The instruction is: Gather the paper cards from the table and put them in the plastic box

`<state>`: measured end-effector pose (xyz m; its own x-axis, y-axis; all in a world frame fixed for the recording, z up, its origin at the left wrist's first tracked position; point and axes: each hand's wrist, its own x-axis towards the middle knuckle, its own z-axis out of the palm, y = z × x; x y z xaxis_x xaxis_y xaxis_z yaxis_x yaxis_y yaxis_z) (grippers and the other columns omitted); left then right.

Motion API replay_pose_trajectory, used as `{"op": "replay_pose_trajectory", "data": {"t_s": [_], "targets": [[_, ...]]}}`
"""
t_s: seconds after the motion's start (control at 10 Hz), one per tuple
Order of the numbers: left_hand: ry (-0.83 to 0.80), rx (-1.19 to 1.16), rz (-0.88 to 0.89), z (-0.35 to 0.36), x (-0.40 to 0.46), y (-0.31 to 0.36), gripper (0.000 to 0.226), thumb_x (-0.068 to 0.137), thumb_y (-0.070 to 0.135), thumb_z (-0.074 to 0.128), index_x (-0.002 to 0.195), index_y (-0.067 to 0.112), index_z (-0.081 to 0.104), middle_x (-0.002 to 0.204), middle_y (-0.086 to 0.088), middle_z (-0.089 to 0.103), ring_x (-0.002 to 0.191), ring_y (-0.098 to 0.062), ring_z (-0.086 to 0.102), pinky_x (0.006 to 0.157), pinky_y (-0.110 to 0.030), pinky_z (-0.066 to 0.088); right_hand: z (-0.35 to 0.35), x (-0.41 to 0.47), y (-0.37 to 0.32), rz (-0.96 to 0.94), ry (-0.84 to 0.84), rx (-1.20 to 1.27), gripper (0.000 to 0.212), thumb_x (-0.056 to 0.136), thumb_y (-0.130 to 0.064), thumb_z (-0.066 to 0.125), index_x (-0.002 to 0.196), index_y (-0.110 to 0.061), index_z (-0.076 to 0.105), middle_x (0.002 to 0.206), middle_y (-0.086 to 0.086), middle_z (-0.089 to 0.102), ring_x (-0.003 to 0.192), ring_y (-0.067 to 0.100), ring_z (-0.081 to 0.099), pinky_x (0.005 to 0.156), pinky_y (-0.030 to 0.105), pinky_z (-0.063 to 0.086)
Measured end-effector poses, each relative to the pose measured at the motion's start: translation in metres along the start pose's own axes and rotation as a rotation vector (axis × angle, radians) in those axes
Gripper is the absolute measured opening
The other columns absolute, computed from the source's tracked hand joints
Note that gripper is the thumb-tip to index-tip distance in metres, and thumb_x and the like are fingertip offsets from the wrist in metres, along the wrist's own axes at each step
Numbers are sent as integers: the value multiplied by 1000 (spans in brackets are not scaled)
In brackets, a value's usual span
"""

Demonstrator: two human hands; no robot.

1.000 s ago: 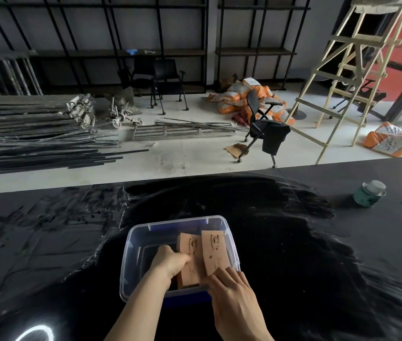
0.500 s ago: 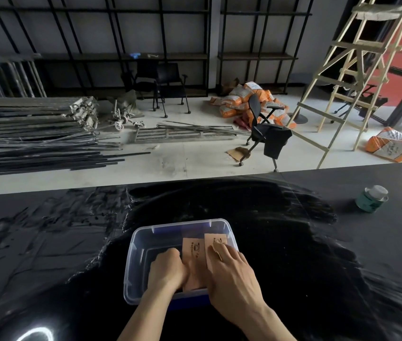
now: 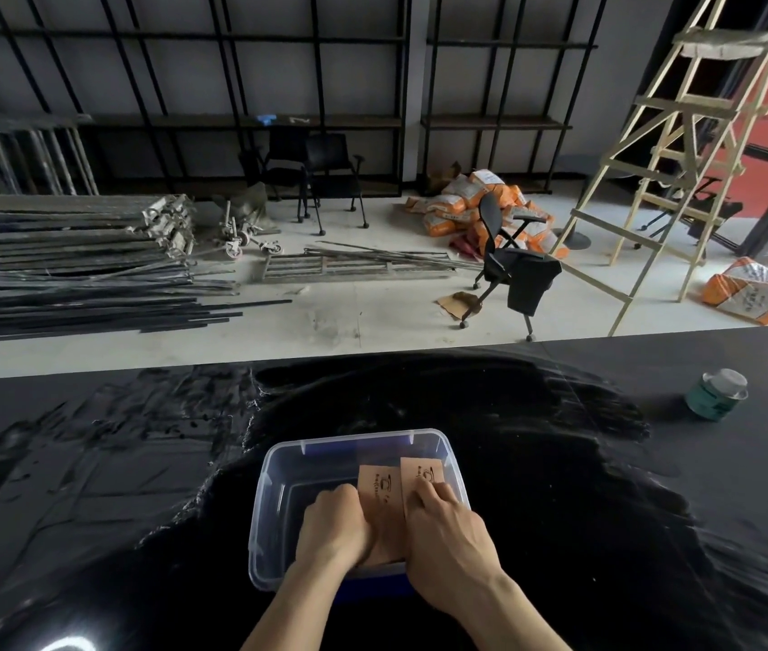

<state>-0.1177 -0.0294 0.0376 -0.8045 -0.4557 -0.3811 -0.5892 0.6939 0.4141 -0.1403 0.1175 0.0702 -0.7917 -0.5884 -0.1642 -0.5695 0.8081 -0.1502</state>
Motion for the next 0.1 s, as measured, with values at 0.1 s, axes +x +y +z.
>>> {"op": "replay_pose_trajectory", "data": {"t_s": [0.1], "targets": [[59, 37, -6, -9, -8, -1, 26, 88, 26, 50, 99, 18, 72, 105, -6, 75, 101, -30, 69, 84, -40, 57, -8, -1, 1, 9, 17, 19, 36, 89, -10, 60, 124, -10, 63, 131, 5, 55, 118, 24, 54, 80, 37, 57]]}}
